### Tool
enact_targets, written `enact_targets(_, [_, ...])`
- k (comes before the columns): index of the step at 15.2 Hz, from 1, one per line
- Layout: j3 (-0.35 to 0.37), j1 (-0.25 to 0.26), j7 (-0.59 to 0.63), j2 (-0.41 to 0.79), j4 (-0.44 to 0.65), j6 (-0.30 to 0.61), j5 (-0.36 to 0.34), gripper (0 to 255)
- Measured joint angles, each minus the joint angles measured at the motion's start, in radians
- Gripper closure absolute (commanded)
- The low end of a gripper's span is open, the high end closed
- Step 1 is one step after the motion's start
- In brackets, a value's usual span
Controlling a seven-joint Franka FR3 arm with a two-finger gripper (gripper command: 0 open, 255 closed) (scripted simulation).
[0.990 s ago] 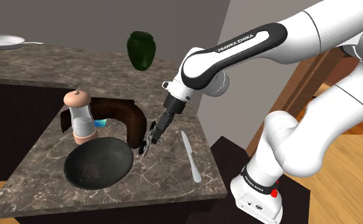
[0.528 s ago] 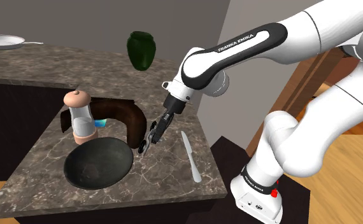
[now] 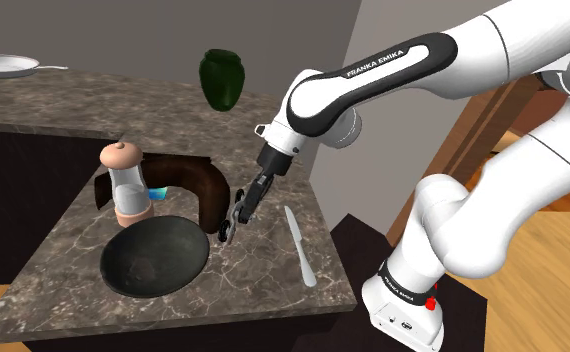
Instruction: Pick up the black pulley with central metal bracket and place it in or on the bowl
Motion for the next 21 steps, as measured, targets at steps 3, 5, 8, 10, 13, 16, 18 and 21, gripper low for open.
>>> enact_targets(3, [0.006,-0.015,0.037,-0.036,0.013,-0.043,-0.032,255])
enact_targets(5, [0.010,-0.022,0.057,-0.051,0.027,-0.068,-0.048,255])
enact_targets(8, [0.013,-0.033,0.085,-0.076,0.045,-0.107,-0.072,255])
enact_targets(10, [0.016,-0.039,0.104,-0.089,0.063,-0.135,-0.085,255])
enact_targets(13, [0.023,-0.045,0.133,-0.115,0.083,-0.173,-0.103,255])
enact_targets(16, [0.021,-0.049,0.140,-0.118,0.095,-0.189,-0.110,0])
enact_targets(18, [0.095,-0.075,0.283,-0.184,-0.023,-0.045,-0.050,0])
enact_targets(21, [0.316,-0.123,0.689,-0.259,-0.202,0.264,0.090,0])
